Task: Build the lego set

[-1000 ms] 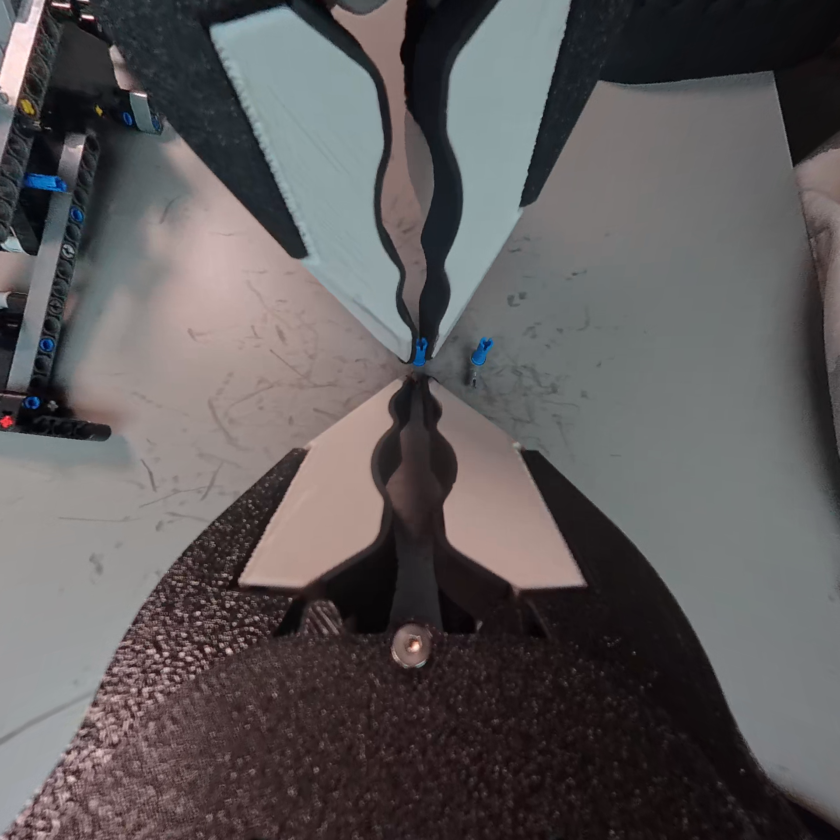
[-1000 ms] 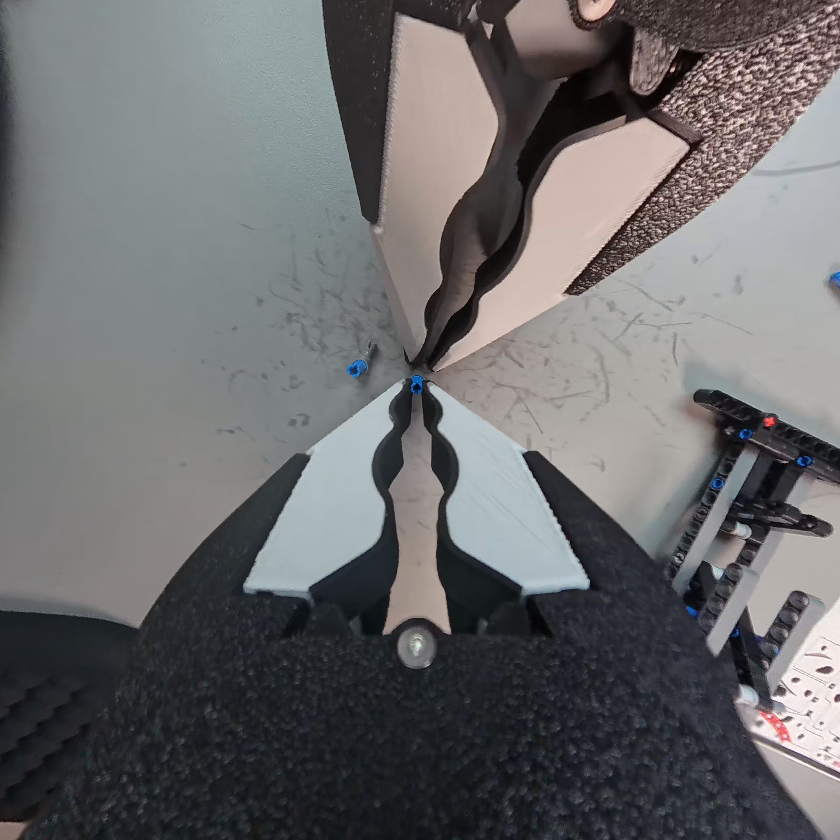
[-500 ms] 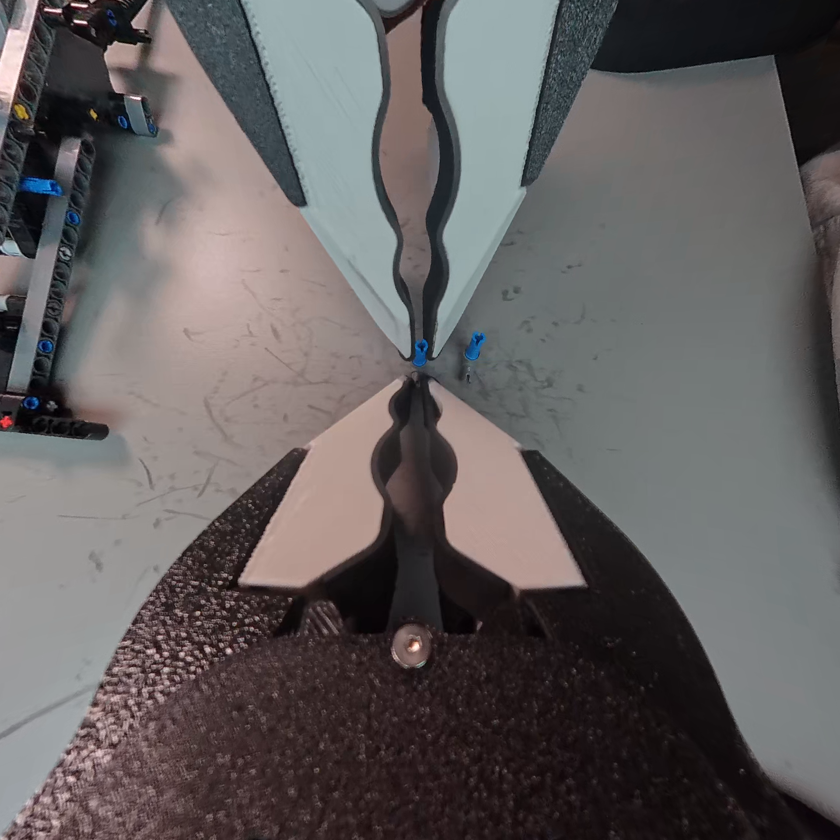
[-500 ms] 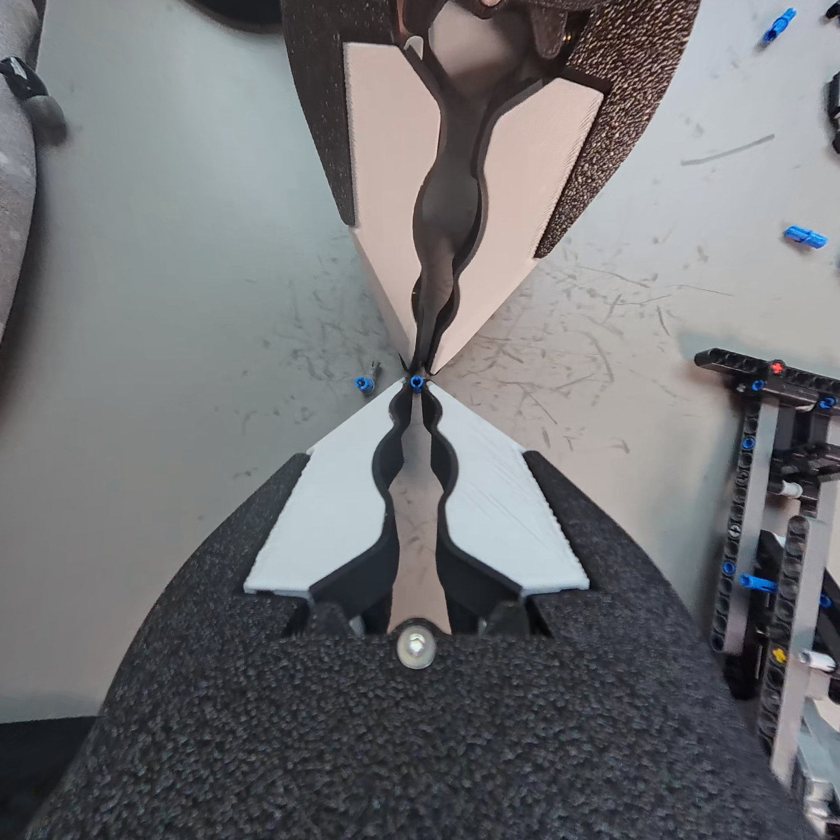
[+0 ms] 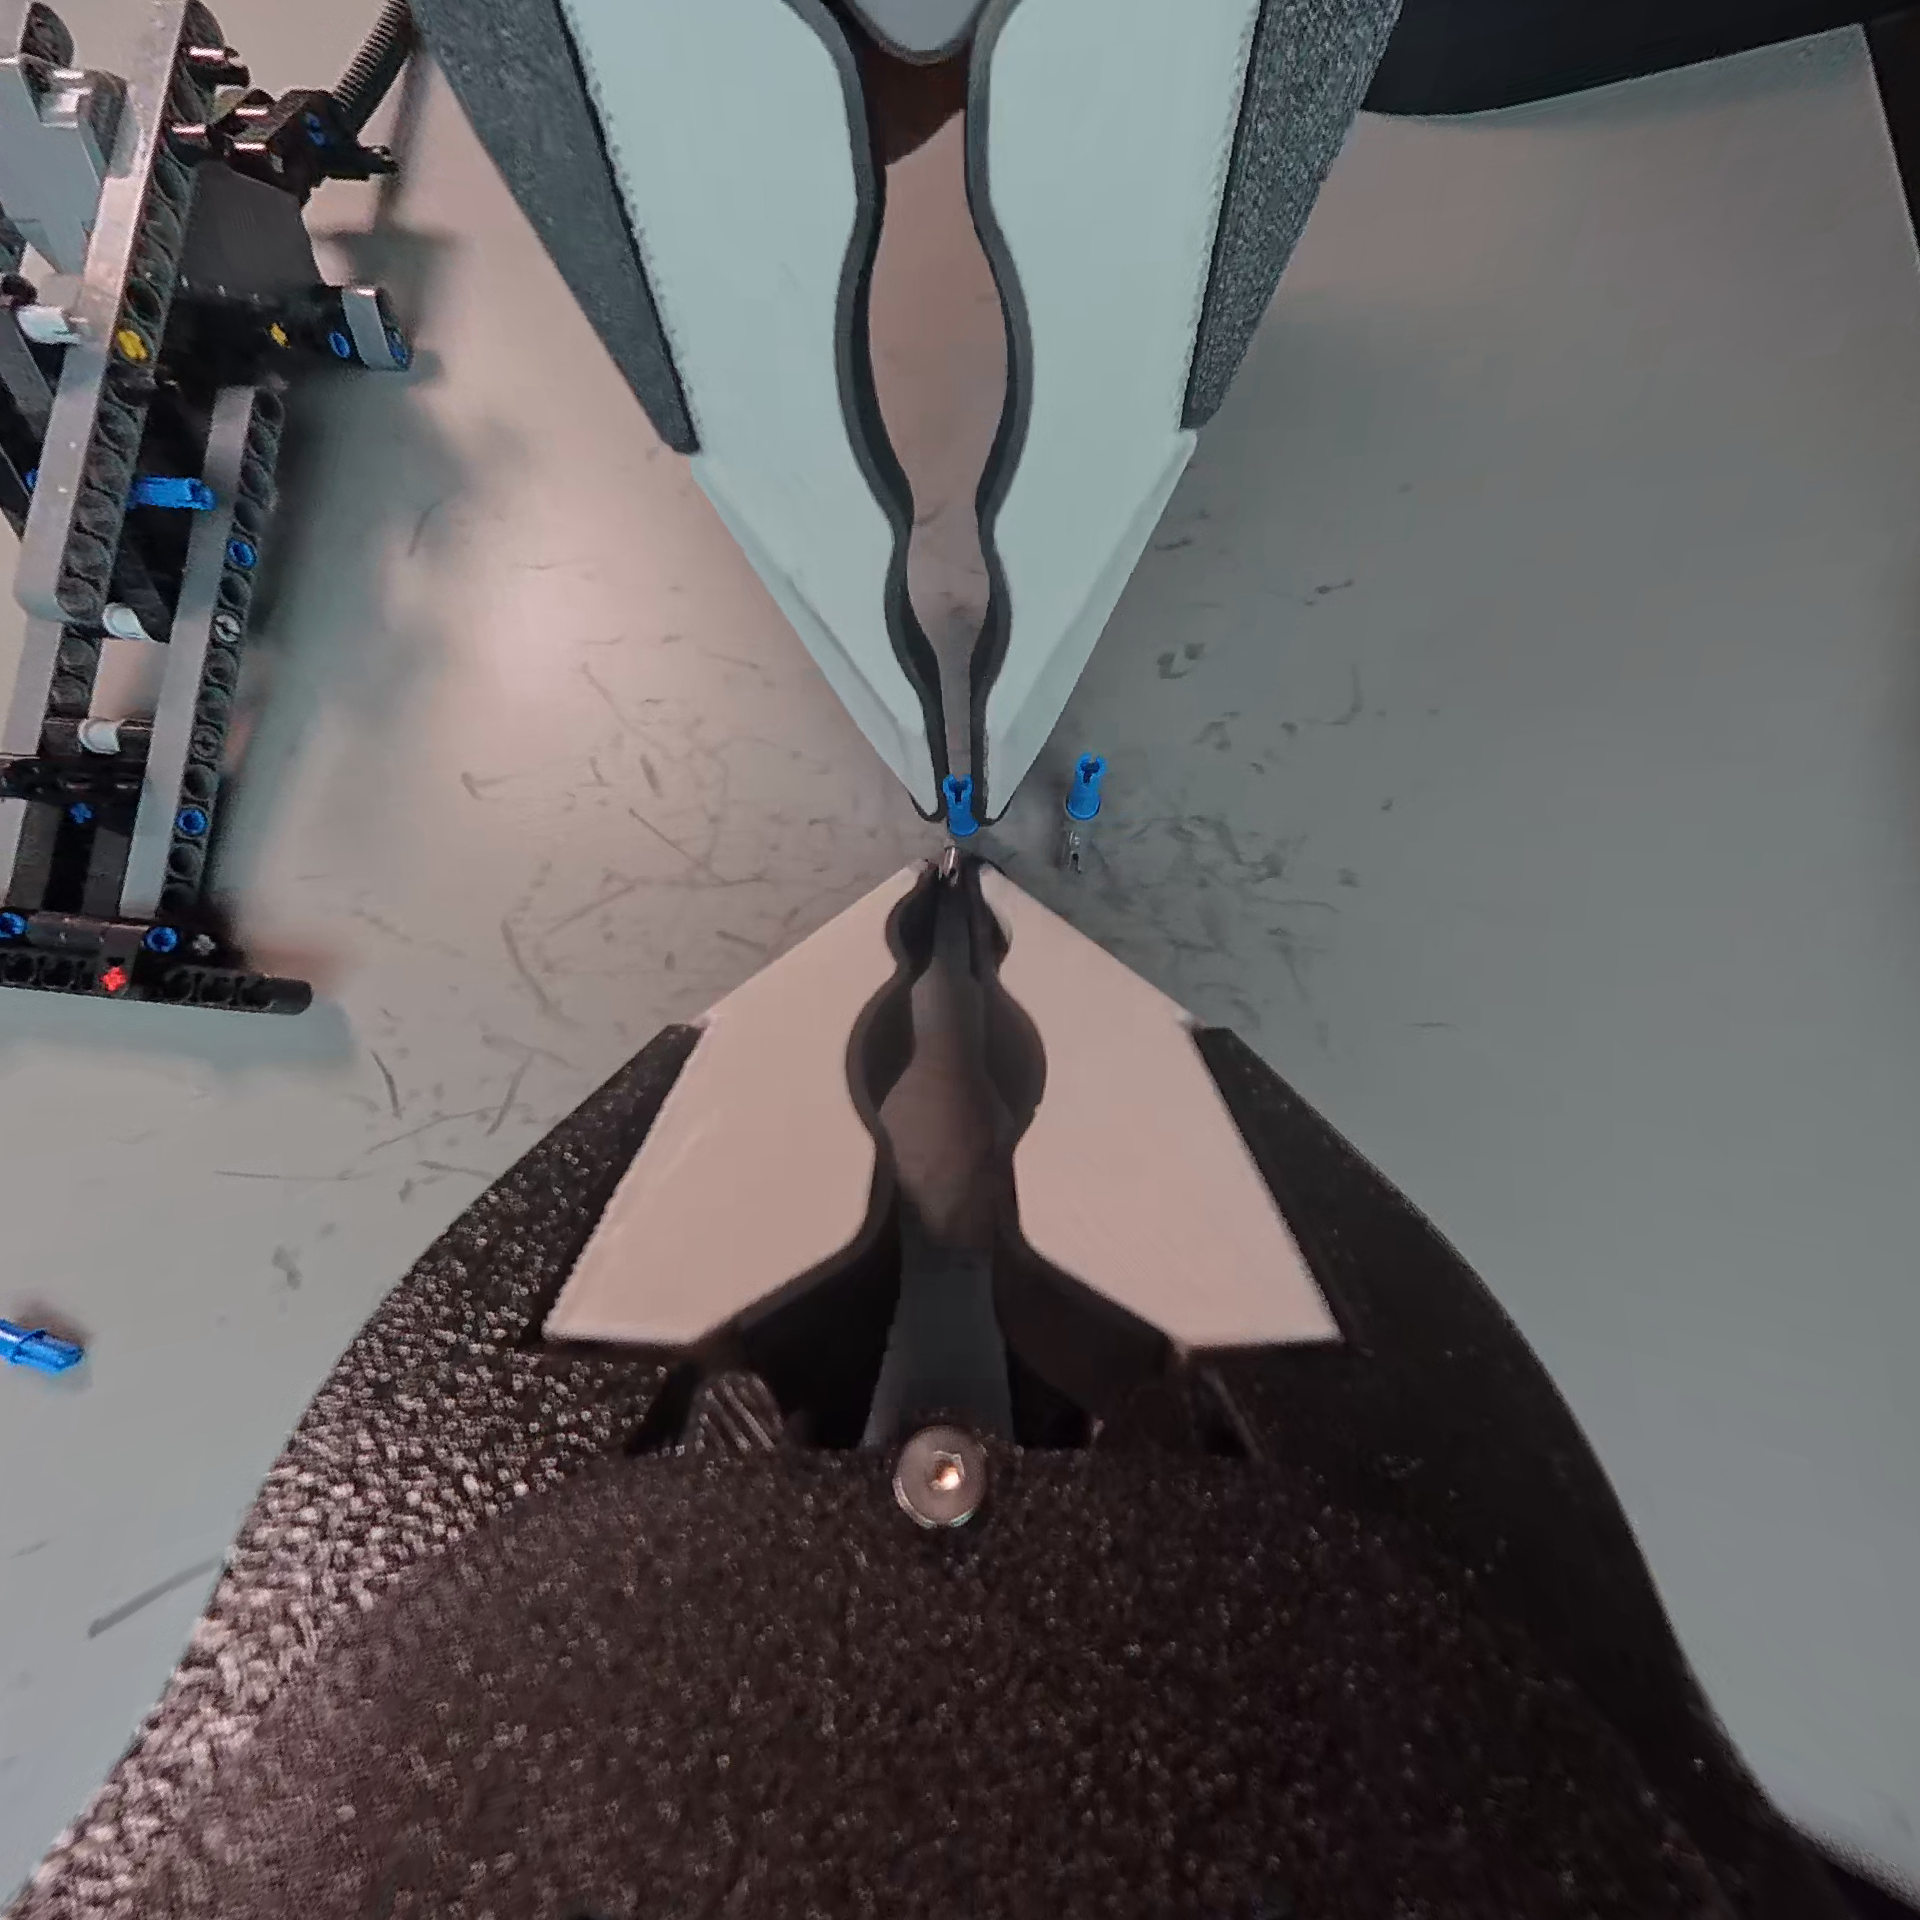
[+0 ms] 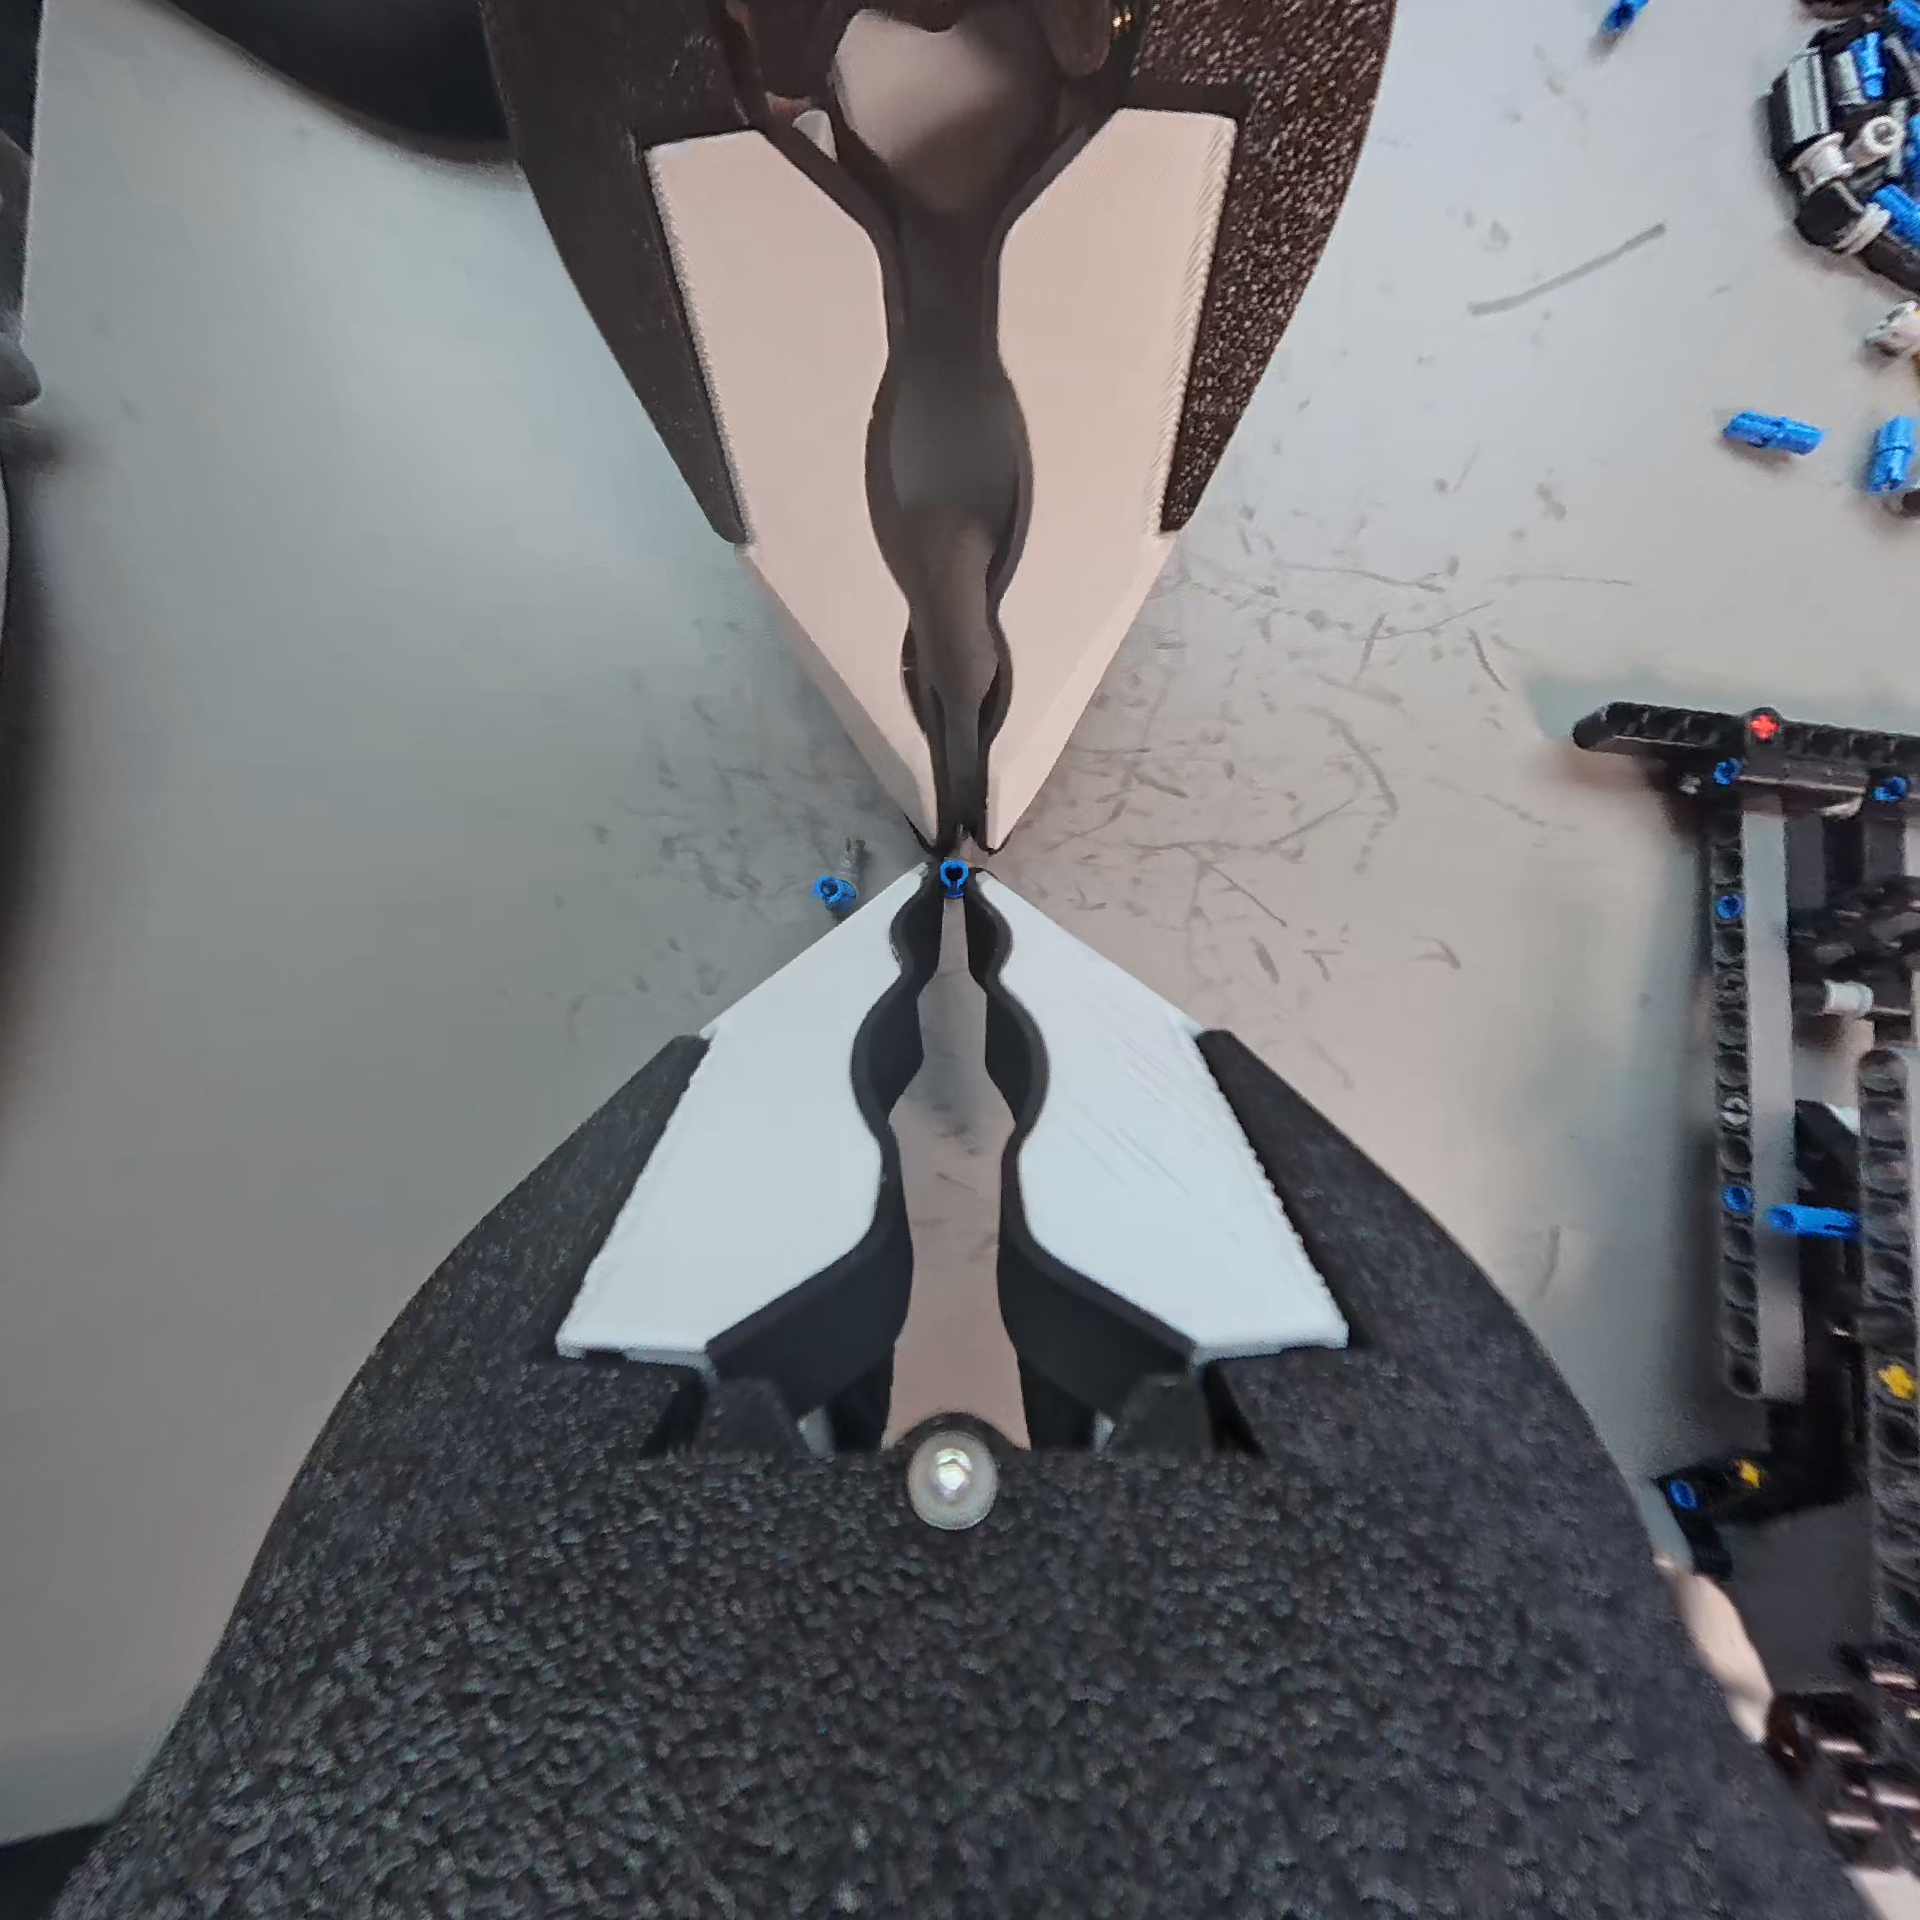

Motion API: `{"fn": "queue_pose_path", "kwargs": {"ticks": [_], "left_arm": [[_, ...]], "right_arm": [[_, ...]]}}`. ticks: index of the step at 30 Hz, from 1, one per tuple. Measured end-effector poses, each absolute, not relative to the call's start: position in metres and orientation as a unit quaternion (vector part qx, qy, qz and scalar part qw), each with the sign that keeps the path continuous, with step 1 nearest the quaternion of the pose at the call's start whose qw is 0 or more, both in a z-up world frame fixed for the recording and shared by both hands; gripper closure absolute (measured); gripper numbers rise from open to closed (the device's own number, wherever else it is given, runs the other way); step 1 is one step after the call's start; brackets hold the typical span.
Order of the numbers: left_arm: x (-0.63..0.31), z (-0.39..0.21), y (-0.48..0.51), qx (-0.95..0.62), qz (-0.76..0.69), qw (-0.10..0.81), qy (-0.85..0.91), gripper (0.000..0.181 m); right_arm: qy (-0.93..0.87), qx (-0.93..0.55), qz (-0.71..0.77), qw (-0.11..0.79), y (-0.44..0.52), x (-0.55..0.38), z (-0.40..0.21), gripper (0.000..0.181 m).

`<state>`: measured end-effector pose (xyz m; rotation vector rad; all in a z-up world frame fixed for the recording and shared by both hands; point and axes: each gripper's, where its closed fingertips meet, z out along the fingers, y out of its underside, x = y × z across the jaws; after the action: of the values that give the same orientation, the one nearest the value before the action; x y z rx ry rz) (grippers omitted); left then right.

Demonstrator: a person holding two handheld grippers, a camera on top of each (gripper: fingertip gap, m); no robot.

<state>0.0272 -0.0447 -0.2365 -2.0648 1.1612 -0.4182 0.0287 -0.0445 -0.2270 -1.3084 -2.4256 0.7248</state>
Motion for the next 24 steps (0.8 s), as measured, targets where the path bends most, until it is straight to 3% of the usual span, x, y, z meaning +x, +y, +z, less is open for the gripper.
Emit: {"fn": "queue_pose_path", "kwargs": {"ticks": [1,8,14,18,24], "left_arm": [[0.027,-0.236,-0.045,-0.8,-0.159,0.362,0.452,0.174],[0.026,-0.236,-0.043,-0.792,-0.134,0.375,0.463,0.17],[0.017,-0.232,-0.032,-0.794,-0.09,0.407,0.443,0.144],[0.007,-0.215,-0.022,-0.791,-0.09,0.45,0.405,0.127],[-0.004,-0.143,-0.022,-0.726,-0.202,0.591,0.288,0.132]], "right_arm": [[-0.835,-0.461,0.257,0.154,-0.044,0.029,-0.227,0.177],[-0.802,-0.491,0.274,0.202,-0.043,0.026,-0.226,0.177],[-0.774,-0.503,0.309,0.23,-0.042,0.019,-0.226,0.177],[-0.767,-0.503,0.317,0.244,-0.036,0.022,-0.223,0.177],[-0.722,-0.509,0.356,0.306,-0.017,0.02,-0.196,0.173]]}}
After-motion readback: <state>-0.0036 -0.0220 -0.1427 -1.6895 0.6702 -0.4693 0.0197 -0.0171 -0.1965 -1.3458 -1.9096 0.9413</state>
